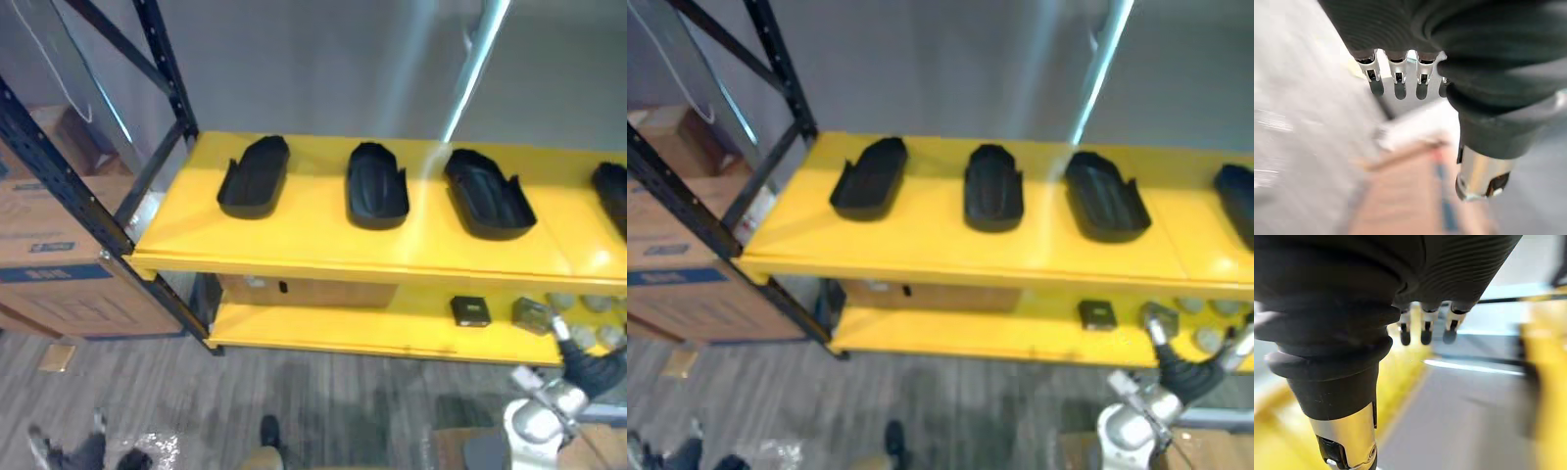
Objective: Walk over and take plastic housings, then place them on the shelf
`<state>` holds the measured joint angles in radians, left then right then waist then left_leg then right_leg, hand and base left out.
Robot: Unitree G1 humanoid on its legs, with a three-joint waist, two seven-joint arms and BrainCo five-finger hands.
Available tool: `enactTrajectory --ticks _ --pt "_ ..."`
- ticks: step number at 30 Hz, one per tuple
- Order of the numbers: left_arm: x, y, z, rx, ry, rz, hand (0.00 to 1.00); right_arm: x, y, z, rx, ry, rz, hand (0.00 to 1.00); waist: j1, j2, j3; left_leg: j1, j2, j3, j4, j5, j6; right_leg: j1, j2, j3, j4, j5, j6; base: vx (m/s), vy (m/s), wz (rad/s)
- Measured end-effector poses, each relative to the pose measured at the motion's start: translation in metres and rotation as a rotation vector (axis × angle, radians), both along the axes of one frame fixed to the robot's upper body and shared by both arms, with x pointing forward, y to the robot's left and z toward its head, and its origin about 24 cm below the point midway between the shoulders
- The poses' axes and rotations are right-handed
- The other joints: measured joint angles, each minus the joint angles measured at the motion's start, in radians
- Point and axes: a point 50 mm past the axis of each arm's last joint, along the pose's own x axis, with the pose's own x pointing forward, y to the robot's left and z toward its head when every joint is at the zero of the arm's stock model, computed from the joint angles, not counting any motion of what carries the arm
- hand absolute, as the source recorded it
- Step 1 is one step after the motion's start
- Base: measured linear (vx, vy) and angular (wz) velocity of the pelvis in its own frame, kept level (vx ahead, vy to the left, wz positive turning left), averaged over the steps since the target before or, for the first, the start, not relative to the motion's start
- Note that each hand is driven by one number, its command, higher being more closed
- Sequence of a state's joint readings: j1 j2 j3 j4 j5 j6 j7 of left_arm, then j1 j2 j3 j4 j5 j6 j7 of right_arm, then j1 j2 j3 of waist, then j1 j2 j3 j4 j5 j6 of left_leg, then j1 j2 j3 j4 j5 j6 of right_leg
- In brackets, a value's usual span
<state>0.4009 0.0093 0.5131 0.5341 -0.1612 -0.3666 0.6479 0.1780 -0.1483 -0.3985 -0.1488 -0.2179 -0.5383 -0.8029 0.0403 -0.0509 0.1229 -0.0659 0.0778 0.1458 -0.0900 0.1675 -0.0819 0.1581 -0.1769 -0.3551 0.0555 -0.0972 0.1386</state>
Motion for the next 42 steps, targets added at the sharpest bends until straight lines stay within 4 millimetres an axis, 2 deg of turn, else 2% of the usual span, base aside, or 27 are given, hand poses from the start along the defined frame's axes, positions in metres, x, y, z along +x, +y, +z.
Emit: enactTrajectory --ticks 1,3,4,6,7,9,11,12,13,15,18,21,24,29,33,35,37,39,42 --pt "-0.005 -0.002 -0.005 -0.022 0.027 0.009 0.0 0.003 0.0 0.01 -0.033 -0.03 0.02 0.0 0.0 0.0 -0.001 0.001 0.0 0.0 0.0 0.0 0.0 0.0 0.0 0.0 0.001 0.0 0.0 0.0 0.0 0.0" --pt "-0.02 -0.015 -0.024 -0.135 0.094 0.053 0.0 0.021 0.002 0.043 -0.179 -0.074 0.144 0.0 0.001 -0.005 -0.005 0.006 0.002 -0.001 0.0 -0.001 0.001 0.004 0.0 0.0 0.004 -0.005 -0.008 -0.06 -0.009 -0.02" --pt "-0.024 -0.018 -0.028 -0.165 0.122 0.047 0.0 0.027 0.003 0.05 -0.211 -0.073 0.19 0.0 0.001 -0.005 -0.005 0.007 0.003 -0.001 0.0 -0.001 0.001 0.004 0.001 0.0 0.002 -0.008 -0.011 -0.09 -0.005 -0.03" --pt "-0.036 -0.029 -0.042 -0.25 0.205 0.021 0.0 0.051 0.014 0.076 -0.317 -0.049 0.373 0.0 0.001 0.001 -0.006 0.007 0.006 0.001 0.0 -0.001 0.001 0.003 0.004 0.0 -0.003 -0.008 -0.011 -0.07 -0.005 -0.01" --pt "-0.038 -0.031 -0.044 -0.268 0.217 0.013 0.0 0.058 0.017 0.081 -0.343 -0.03 0.414 0.0 0.001 0.0 -0.007 0.008 0.006 0.001 0.0 -0.002 0.001 0.004 0.005 -0.001 -0.003 -0.008 -0.011 -0.04 -0.012 0.04" --pt "-0.045 -0.036 -0.051 -0.331 0.253 -0.023 0.0 0.096 0.036 0.103 -0.476 0.081 0.606 0.0 0.012 -0.014 -0.015 0.005 0.009 0.001 0.0 -0.001 0.001 0.004 0.006 -0.006 -0.005 -0.007 -0.011 -0.02 -0.012 0.05" --pt "-0.043 -0.035 -0.052 -0.362 0.25 -0.064 0.0 0.123 0.048 0.113 -0.579 0.195 0.687 0.0 0.032 -0.033 -0.025 -0.004 0.009 -0.007 0.0 0.011 0.007 0.01 0.006 -0.027 -0.013 -0.005 -0.007 0.02 -0.017 0.2" --pt "-0.041 -0.033 -0.052 -0.369 0.243 -0.076 0.0 0.131 0.05 0.116 -0.604 0.227 0.701 0.0 0.034 -0.035 -0.026 -0.005 0.007 -0.016 0.0 0.015 0.009 0.017 0.006 -0.035 -0.014 -0.001 -0.002 0.04 -0.031 0.38" --pt "-0.038 -0.028 -0.051 -0.373 0.232 -0.104 0.0 0.149 0.054 0.124 -0.657 0.288 0.716 0.0 0.047 -0.06 -0.018 -0.009 0.004 -0.033 0.0 0.021 0.005 0.027 0.007 -0.052 -0.014 0.004 0.003 0.04 -0.03 0.3" --pt "-0.036 -0.025 -0.052 -0.383 0.246 -0.151 0.0 0.167 0.06 0.137 -0.74 0.344 0.707 0.0 0.071 -0.085 -0.012 -0.019 0.001 -0.047 0.0 0.024 0.005 0.028 0.011 -0.06 -0.016 0.004 0.003 0.02 -0.033 0.26" --pt "-0.029 -0.029 -0.056 -0.422 0.248 -0.207 0.0 0.186 0.072 0.157 -0.918 0.416 0.661 0.0 0.111 -0.096 -0.008 -0.023 -0.005 -0.07 0.0 0.03 0.007 0.039 0.011 -0.086 -0.015 0.004 0.002 0.01 -0.045 0.26" --pt "-0.024 -0.031 -0.057 -0.451 0.23 -0.225 0.0 0.194 0.089 0.169 -1.082 0.456 0.662 0.0 0.133 -0.09 -0.004 -0.023 -0.009 -0.096 0.0 0.03 0.007 0.054 0.016 -0.109 -0.014 0.0 -0.005 -0.03 -0.022 0.25" --pt "-0.017 -0.026 -0.055 -0.443 0.231 -0.277 0.0 0.198 0.093 0.168 -1.271 0.543 0.603 0.0 0.167 -0.084 0.002 -0.03 -0.003 -0.111 0.0 0.026 0.002 0.054 0.024 -0.116 -0.014 -0.012 -0.019 -0.07 -0.022 0.11" --pt "-0.009 -0.02 -0.053 -0.44 0.237 -0.332 0.0 0.204 0.101 0.166 -1.401 0.612 0.56 0.0 0.172 -0.068 0.023 -0.041 0.007 -0.114 0.0 0.026 0.002 0.054 0.036 -0.14 -0.02 -0.022 -0.02 -0.09 -0.007 0.13" --pt "0.001 -0.012 -0.05 -0.423 0.246 -0.38 0.0 0.21 0.106 0.164 -1.515 0.703 0.524 0.0 0.196 -0.074 0.056 -0.043 0.01 -0.115 0.0 0.044 -0.001 0.055 0.039 -0.14 -0.025 -0.02 -0.019 -0.02 -0.008 -0.01" --pt "0.014 -0.01 -0.047 -0.404 0.226 -0.416 0.0 0.214 0.107 0.164 -1.587 0.752 0.489 0.0 0.207 -0.075 0.081 -0.049 0.008 -0.123 0.0 0.052 -0.002 0.054 0.04 -0.147 -0.024 -0.02 -0.018 0.01 -0.018 0.13" --pt "0.038 -0.012 -0.043 -0.39 0.167 -0.465 0.0 0.217 0.105 0.168 -1.628 0.791 0.444 0.0 0.213 -0.062 0.125 -0.063 0.006 -0.146 0.0 0.06 -0.004 0.05 0.042 -0.168 -0.013 -0.021 -0.017 -0.02 -0.018 0.28" --pt "0.052 -0.013 -0.038 -0.38 0.124 -0.5 0.0 0.22 0.106 0.172 -1.664 0.822 0.411 0.0 0.222 -0.053 0.156 -0.086 0.007 -0.164 0.001 0.066 -0.003 0.025 0.041 -0.171 0.013 -0.028 -0.01 -0.02 -0.012 0.18" --pt "0.061 -0.012 -0.034 -0.366 0.094 -0.524 0.0 0.222 0.109 0.196 -1.684 0.813 0.333 0.0 0.228 -0.043 0.216 -0.112 0.008 -0.166 0.006 0.074 -0.003 -0.018 0.033 -0.172 0.059 -0.045 -0.008 0.0 -0.007 0.05"
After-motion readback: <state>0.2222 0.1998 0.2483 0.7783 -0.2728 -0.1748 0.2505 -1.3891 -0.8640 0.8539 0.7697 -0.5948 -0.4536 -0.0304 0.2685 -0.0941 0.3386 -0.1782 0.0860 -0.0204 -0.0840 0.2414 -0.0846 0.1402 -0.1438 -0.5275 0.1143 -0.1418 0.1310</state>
